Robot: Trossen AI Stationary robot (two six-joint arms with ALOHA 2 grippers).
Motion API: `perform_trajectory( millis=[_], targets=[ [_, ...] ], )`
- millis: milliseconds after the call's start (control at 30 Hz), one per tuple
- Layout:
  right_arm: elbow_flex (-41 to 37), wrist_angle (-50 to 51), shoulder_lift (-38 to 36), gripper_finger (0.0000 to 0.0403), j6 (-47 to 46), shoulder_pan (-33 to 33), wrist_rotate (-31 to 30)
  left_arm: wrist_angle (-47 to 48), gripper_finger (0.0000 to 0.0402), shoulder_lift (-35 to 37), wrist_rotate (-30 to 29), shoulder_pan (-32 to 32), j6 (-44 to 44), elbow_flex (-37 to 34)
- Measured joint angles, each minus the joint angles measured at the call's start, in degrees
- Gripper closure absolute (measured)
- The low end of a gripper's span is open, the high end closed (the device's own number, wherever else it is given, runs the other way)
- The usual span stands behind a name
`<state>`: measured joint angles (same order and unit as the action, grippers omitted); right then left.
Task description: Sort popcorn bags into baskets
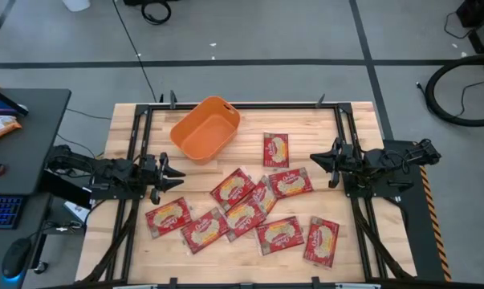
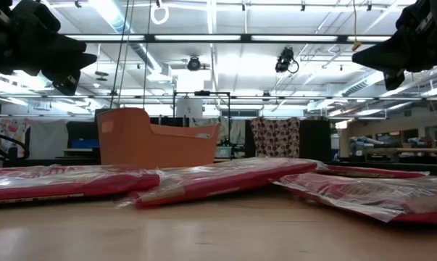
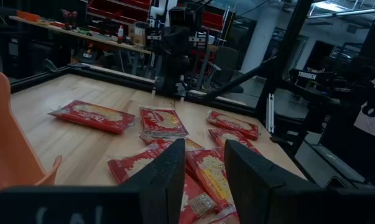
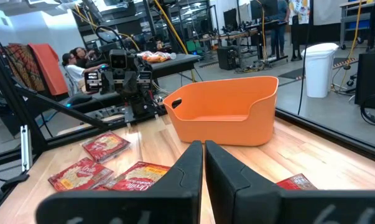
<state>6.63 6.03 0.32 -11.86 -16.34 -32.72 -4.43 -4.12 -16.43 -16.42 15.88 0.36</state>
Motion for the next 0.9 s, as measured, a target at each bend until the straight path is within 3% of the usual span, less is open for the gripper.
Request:
perform_trajectory(
  millis=[367, 533, 900],
  targets=[
    [0.0, 0.0, 0.0, 0.0380, 0.0, 0.0, 0.0, -0.2, 0.0285, 0.0, 0.0, 0.0, 0.1, 0.0],
    [0.0, -2.2, 0.0, 0.0380, 6.0, 0.0, -2.4, -6.9, 0.0285, 0.0, 0.0, 0.0, 3.0, 0.0],
    [0.0, -25.3, 0.0, 0.0380, 6.7, 0.4, -3.5, -15.7, 0.0285, 0.0, 1.9, 0.0, -4.6, 0.0]
  ],
)
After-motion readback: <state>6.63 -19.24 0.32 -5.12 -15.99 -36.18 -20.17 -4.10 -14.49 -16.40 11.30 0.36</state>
